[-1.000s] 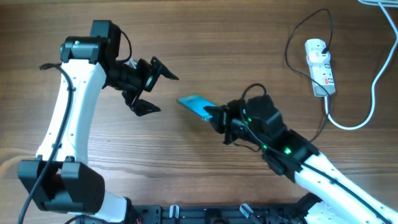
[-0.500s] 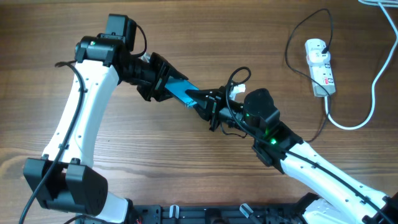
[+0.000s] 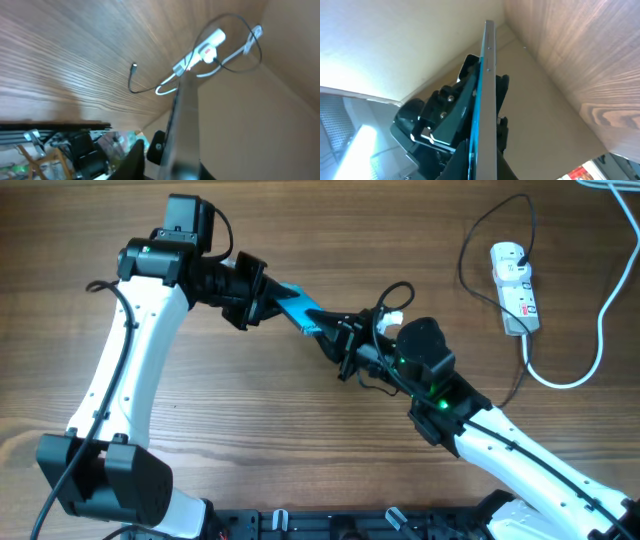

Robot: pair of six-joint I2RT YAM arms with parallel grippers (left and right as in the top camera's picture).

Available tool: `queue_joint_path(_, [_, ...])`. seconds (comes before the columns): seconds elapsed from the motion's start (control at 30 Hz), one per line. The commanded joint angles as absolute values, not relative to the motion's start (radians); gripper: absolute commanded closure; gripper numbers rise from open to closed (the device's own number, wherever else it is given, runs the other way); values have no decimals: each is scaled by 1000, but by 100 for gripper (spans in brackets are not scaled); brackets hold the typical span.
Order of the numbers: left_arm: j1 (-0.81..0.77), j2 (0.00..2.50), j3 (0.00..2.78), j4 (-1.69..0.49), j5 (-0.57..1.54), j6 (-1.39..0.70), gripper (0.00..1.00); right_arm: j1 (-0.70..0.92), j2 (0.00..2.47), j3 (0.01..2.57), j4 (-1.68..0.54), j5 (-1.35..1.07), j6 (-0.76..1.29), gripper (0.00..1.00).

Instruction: Plug charger to phone and switch on socket

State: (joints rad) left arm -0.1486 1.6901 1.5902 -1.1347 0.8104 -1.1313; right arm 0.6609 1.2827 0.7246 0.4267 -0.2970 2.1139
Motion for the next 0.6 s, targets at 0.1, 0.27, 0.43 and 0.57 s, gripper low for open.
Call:
queue_joint_path(0.1, [-154,1674,1596,-1102,1002,-1251,96,673,1326,720,413,-261,2072,95])
queue_joint_path(0.27, [-162,1674,1596,-910,1030,-1251,96,673,1418,720,528,-261,2072,96])
queue_joint_path(0.43, [-163,1674,1596,-822,1033,-1266,96,673,1449,720,561,-246,2072,95])
queue_joint_path(0.57, [-163,1674,1596,-822,996,-1264,96,673,1449,720,559,-268,2071,75])
